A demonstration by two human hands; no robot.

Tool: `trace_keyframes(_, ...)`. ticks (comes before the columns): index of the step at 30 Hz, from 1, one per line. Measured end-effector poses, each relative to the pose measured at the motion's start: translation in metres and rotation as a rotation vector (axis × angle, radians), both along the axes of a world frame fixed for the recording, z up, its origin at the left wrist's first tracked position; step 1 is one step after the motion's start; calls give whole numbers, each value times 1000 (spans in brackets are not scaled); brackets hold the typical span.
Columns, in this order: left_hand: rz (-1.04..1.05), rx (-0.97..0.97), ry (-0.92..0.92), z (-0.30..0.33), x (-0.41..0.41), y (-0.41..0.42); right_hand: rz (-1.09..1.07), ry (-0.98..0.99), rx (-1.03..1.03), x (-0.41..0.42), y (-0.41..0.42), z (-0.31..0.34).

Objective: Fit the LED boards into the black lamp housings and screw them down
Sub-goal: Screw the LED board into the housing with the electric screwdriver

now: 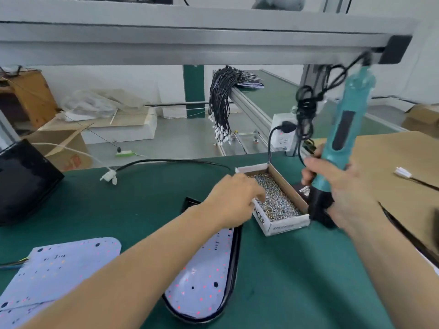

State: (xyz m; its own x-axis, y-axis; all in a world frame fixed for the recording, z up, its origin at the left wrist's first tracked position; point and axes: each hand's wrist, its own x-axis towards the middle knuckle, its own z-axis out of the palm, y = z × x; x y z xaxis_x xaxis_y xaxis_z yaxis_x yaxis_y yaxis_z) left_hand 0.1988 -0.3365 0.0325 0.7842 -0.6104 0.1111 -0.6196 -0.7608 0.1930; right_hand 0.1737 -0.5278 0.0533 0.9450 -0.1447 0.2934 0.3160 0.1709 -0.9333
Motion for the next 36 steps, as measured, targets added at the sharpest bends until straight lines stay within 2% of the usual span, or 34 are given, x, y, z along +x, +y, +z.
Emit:
trace_keyframes(3,-117,121,16,-11,10,-11,17,17,117,0,-12,3)
trace_keyframes(9,-96,66,127,-12,6,3,-22,-1,244,-2,-21,-3)
trace_keyframes(13,-5,-43,203,-4,6,-4,46,-8,322,0,-9,-5)
trace_keyframes(20,45,86,214,-18,9,-34,-18,-44,229,2,16,-10)
trace_keyframes(29,48,126,103,-23,6,-38,-33,-49,273,0,20,-12)
trace_keyframes(34,43,-34,66,-28,3,-28,-28,-54,296,-2,22,-9)
trace_keyframes(36,98,-220,89,-25,-1,-21,-29,-54,306,-3,24,-8)
